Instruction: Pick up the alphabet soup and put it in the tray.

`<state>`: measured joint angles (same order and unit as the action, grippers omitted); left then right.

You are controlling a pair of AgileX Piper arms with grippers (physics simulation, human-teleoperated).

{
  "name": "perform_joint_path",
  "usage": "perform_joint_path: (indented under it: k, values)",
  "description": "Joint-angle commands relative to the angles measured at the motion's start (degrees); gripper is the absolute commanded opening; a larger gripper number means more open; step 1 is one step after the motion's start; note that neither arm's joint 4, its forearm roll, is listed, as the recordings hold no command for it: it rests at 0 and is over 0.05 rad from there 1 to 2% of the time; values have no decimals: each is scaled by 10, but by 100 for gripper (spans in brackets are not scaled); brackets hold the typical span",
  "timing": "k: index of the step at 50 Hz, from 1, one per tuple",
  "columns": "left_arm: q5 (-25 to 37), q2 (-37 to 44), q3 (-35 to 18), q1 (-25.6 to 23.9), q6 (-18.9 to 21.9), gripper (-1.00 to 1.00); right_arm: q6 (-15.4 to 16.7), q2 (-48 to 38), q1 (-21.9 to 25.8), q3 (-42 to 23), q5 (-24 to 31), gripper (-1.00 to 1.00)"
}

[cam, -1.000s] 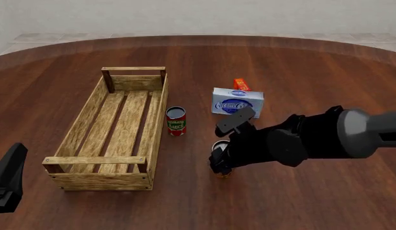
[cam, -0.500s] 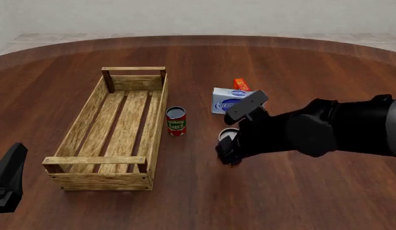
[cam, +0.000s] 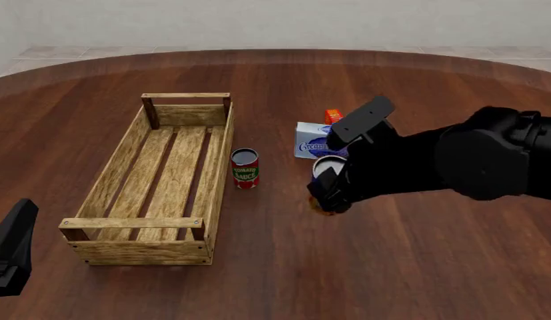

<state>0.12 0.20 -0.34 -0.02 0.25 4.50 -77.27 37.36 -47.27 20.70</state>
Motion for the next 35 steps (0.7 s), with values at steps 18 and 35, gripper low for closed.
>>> perform_joint_path:
  k: [18,35]
  values:
    - [1,0,-1,0,0,100,-9,19,39,-90,49,-100]
    - [1,0,-1,0,1,100,-20,-10,77,-148,51,-100]
